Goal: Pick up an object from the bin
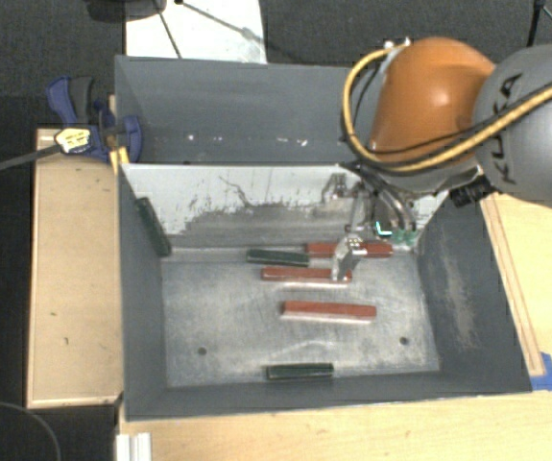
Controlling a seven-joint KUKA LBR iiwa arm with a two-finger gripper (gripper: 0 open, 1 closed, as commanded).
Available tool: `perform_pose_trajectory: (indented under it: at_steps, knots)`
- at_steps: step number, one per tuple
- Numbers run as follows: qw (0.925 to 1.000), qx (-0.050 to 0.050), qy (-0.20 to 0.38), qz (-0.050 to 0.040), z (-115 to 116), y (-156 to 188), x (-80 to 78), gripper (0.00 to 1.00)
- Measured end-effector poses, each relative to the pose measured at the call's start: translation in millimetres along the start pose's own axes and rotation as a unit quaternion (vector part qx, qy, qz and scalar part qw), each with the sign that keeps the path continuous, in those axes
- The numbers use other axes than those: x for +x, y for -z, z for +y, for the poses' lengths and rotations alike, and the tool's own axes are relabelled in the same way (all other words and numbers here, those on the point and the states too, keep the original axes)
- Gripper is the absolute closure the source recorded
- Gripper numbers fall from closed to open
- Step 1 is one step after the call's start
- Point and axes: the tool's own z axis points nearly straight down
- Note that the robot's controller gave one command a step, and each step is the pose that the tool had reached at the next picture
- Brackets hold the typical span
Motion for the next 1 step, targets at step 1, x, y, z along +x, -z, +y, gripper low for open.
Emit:
perform_pose_trajectory:
  at_steps: [1]
  knots:
    - [1.0,0.0,-0.001,-0.0039,-0.2,4.2,-1.6,0.0]
